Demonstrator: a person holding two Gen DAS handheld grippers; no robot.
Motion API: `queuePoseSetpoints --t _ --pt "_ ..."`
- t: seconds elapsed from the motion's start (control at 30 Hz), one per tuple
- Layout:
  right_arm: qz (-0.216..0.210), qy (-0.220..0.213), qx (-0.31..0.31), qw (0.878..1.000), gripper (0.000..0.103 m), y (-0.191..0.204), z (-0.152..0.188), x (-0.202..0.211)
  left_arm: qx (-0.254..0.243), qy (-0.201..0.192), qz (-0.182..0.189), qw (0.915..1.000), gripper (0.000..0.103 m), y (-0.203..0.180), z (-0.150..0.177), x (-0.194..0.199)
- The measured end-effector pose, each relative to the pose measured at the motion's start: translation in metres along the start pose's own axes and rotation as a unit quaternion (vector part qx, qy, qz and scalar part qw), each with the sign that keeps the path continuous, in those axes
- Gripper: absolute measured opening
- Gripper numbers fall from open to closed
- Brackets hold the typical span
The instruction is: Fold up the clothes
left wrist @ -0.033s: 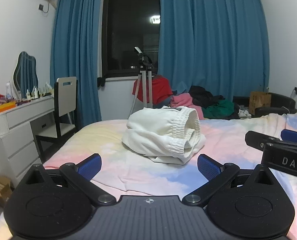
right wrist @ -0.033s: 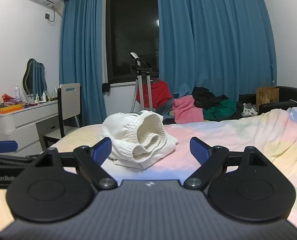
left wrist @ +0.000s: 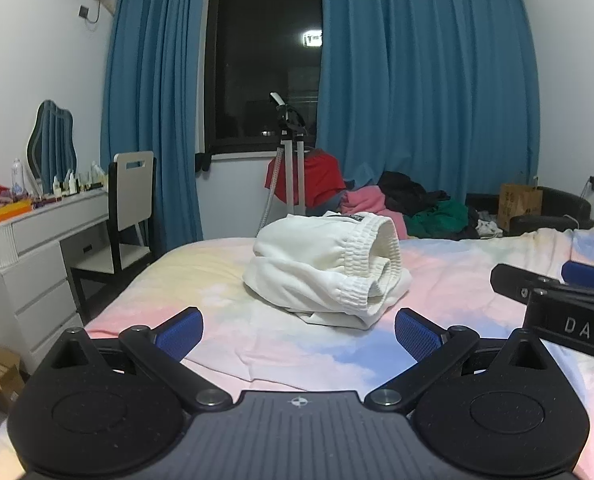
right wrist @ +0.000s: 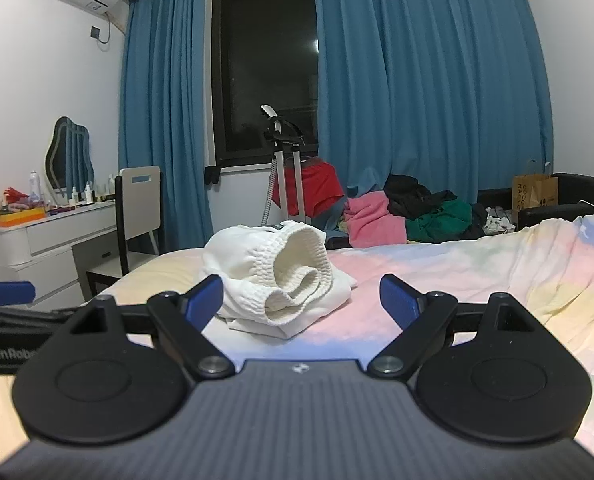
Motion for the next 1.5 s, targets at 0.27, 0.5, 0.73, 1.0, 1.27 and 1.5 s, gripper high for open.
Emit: queuePoseSetpoints --t 0.27,0.5,0.73,1.0,1.27,1.5 --pt "-0.002 -0.006 -0.002 1.0 0.087 0.002 0.0 0.003 -0.006 -0.002 -0.005 1.0 0.103 -0.007 -0.002 0.004" --pt "-0.002 -0.001 -0.001 1.0 0.087 0.001 0.002 0.0 0.002 -0.004 -0.003 1.0 0.103 0.002 -0.002 0.001" --pt "0.002 -0.001 0.0 1.0 0.087 0.001 0.003 0.0 -0.004 0.0 -0.004 1.0 0.103 -0.001 0.0 -0.002" --pt "0.004 -0.002 0.001 1.0 0.087 0.001 0.003 0.0 -0.007 -0.004 -0.005 1.0 0.103 -0.001 -0.001 -0.001" --pt "0.005 0.001 0.003 1.0 0.087 0.001 0.002 -0.001 -0.015 -0.007 -0.016 0.9997 0.103 0.0 0.0 -0.002" --pt "0.005 -0.002 -0.001 1.0 0.087 -0.001 0.003 -0.001 -0.015 -0.016 -0.013 0.9997 0.103 0.0 0.001 -0.001"
Point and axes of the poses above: each gripper's, at about its wrist camera, not at the fingertips, and x roughly against the way its jaws point, y to its left, z to its underside, the point moved 7 cm from there along -x, roughly the way its jaws point, and after that the axes turned 8 degrees about -z, right-handed, at the moved point
